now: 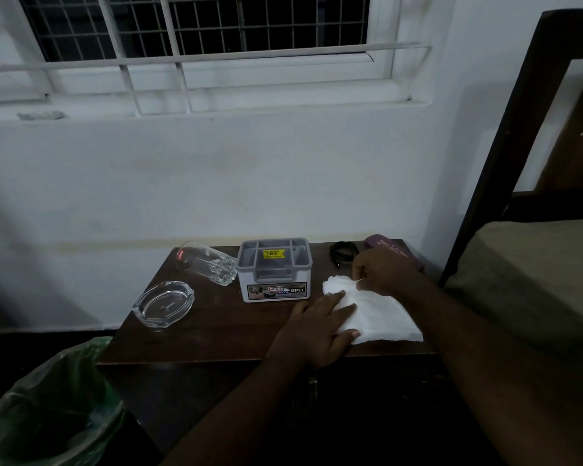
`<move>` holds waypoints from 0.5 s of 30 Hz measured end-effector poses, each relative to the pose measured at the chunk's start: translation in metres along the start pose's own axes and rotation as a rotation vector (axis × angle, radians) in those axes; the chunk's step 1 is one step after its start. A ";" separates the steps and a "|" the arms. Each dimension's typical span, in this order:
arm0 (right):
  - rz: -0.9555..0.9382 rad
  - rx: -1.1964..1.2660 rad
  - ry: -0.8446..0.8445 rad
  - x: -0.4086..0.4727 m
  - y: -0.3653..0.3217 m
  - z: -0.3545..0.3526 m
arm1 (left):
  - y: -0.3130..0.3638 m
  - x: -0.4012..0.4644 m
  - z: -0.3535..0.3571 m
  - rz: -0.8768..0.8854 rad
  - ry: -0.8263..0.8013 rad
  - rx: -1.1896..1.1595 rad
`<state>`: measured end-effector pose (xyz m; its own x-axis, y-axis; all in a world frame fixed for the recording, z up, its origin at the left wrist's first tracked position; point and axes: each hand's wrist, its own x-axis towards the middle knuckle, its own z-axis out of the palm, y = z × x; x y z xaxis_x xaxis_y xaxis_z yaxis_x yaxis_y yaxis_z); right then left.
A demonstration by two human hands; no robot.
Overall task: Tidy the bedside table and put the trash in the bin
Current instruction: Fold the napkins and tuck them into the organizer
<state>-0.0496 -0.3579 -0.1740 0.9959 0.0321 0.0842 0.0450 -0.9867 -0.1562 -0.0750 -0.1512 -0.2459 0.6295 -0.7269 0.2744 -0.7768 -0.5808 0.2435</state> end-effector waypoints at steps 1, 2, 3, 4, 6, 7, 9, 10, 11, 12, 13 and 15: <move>0.006 0.001 0.011 0.000 0.000 0.001 | 0.000 0.000 0.000 0.001 0.003 -0.001; 0.012 0.000 0.022 0.000 0.000 0.001 | -0.001 0.000 0.001 0.002 0.001 0.005; 0.014 -0.003 0.033 0.000 -0.001 0.001 | -0.001 0.000 0.001 0.003 -0.004 0.012; 0.012 -0.006 0.041 0.000 -0.001 0.001 | -0.002 0.001 0.001 0.005 -0.005 0.014; 0.010 0.000 0.051 0.000 -0.002 0.000 | -0.003 0.001 0.000 0.007 0.000 0.008; 0.011 0.006 0.055 0.000 -0.002 0.000 | -0.002 0.001 0.000 0.008 0.004 0.005; 0.005 0.010 0.069 -0.002 -0.001 0.000 | -0.002 0.001 0.001 0.013 0.014 0.005; -0.007 0.006 0.079 -0.002 -0.001 0.000 | -0.002 0.000 0.001 0.015 0.021 0.005; -0.021 0.001 0.086 -0.003 -0.001 -0.001 | -0.002 0.000 0.001 0.016 0.025 0.006; -0.034 -0.001 0.085 -0.003 -0.002 -0.001 | -0.003 0.000 0.001 0.017 0.027 0.009; -0.042 -0.003 0.079 -0.004 -0.002 -0.002 | -0.003 0.001 0.001 0.017 0.026 0.010; -0.049 0.009 0.059 -0.005 -0.003 -0.002 | -0.003 0.001 0.001 0.017 0.024 0.003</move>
<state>-0.0546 -0.3557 -0.1721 0.9862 0.0702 0.1502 0.0942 -0.9828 -0.1590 -0.0721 -0.1506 -0.2473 0.6168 -0.7275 0.3007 -0.7871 -0.5698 0.2361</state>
